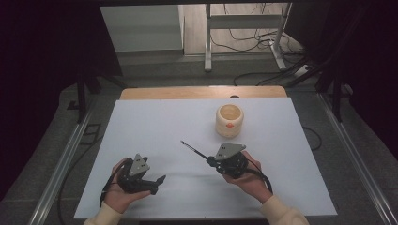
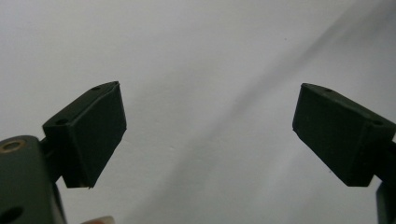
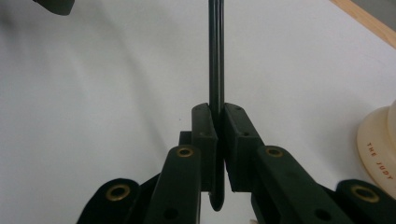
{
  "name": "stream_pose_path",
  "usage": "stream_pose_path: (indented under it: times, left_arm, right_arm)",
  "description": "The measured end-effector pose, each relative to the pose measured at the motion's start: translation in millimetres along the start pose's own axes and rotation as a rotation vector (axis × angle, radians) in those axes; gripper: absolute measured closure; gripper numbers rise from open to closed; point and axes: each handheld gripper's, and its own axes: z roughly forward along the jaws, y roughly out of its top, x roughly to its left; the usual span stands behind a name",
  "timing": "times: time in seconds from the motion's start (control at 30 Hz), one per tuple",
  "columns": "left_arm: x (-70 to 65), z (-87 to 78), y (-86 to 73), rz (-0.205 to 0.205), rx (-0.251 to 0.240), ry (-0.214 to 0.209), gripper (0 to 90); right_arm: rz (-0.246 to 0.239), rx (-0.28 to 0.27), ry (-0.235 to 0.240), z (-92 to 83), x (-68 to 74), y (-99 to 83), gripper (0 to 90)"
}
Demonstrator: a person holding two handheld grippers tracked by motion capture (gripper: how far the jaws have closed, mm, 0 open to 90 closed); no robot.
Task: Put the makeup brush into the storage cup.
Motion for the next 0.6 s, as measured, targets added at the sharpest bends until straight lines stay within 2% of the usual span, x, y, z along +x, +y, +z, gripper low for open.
stream_pose_path:
  times: [0.3, 0.6]
  left_arm:
    - [1.3, -0.3, -0.4, -0.003, -0.003, 0.005, 10.5]
    - [2.5, 0.1, -0.2, -0.004, 0.003, 0.003, 10.5]
  right_arm:
    - [-0.003, -0.01, -0.01, -1.0, 0.5, 1.2, 83.4]
    - [0.04, -0.05, -0.031, -5.8, -5.9, 3.5, 83.4]
